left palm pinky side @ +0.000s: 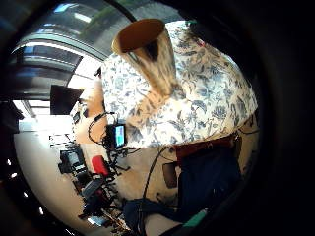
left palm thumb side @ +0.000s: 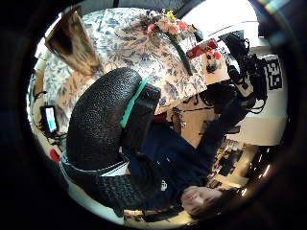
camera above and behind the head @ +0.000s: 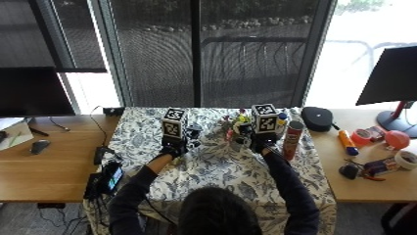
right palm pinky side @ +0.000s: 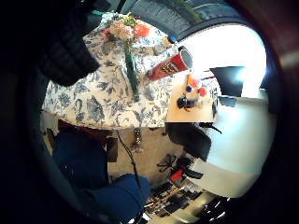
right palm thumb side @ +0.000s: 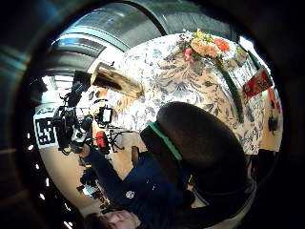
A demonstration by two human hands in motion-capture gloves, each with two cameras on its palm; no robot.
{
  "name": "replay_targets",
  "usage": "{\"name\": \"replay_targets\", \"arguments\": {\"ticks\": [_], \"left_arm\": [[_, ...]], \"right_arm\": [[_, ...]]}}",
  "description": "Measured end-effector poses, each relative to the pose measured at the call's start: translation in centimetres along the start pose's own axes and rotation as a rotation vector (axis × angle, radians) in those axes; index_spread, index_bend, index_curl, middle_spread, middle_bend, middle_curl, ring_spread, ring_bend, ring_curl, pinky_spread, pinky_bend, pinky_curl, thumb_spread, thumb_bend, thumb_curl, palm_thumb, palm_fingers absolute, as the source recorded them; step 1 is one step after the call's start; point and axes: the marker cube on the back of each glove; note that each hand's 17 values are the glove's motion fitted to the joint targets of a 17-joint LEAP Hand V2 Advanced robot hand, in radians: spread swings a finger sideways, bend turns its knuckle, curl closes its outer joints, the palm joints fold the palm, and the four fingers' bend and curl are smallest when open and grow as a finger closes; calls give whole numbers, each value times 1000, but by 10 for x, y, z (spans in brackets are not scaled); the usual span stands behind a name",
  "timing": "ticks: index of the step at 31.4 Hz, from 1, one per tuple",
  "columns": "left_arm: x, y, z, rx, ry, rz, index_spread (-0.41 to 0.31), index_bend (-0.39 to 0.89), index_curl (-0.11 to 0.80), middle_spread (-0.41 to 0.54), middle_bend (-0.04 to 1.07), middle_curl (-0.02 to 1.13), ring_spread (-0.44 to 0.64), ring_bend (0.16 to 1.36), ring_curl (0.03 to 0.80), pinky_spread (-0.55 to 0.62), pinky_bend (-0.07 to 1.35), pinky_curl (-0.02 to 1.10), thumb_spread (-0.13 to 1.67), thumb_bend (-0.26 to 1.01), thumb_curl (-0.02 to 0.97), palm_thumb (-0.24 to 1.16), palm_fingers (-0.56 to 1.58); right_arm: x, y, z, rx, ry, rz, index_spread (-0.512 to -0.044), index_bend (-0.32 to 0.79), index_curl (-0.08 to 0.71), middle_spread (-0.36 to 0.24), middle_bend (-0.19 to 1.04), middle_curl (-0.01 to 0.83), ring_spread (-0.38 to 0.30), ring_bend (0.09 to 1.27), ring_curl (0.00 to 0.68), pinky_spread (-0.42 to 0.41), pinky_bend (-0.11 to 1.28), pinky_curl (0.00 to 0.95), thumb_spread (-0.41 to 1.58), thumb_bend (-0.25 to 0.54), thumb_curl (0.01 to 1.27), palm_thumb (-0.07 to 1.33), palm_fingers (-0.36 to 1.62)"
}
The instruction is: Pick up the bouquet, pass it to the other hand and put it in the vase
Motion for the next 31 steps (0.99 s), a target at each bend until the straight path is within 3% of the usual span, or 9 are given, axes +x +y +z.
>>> {"name": "replay_targets", "arguments": {"ticks": [6, 13, 21, 28, 31], "left_arm": [[-3, 2, 2, 25, -1, -4, -28, 171, 109, 165, 155, 92, 221, 464, 147, 226, 412, 160, 749, 77, 68, 151, 361], [2, 9, 1, 93, 7, 37, -32, 165, 167, 205, 163, 135, 279, 500, 186, 278, 430, 210, 977, 54, 111, 157, 323], [11, 23, 0, 175, 1, 85, -34, 156, 208, 224, 170, 169, 307, 529, 210, 301, 446, 246, 1081, 21, 154, 165, 290], [17, 31, 6, 175, -5, 112, -34, 159, 237, 230, 171, 194, 317, 541, 224, 309, 451, 268, 1121, -7, 184, 173, 276], [17, 31, 9, 170, -13, 125, -34, 157, 247, 232, 175, 206, 319, 544, 228, 311, 451, 275, 1130, -13, 195, 175, 273]], "right_arm": [[5, -3, -11, 4, -22, 33, -277, 112, 77, -16, 207, 108, 39, 429, 147, 134, 449, 175, 748, 174, 73, 295, 344], [33, -38, -14, -28, -53, 175, -331, 83, 89, -11, 226, 168, 46, 466, 187, 187, 538, 237, 992, 151, 106, 308, 386], [62, -61, 2, -91, -157, 364, -266, 54, 88, -6, 268, 236, 12, 579, 250, 185, 609, 287, 1096, 119, 151, 338, 529], [90, -70, 41, -98, -232, 494, -225, 46, 86, -11, 285, 281, -8, 618, 289, 166, 663, 322, 1116, 87, 195, 373, 547], [109, -79, 74, -155, -264, 578, -202, 40, 82, -11, 288, 296, -11, 627, 301, 155, 695, 336, 1115, 74, 213, 392, 550]]}}
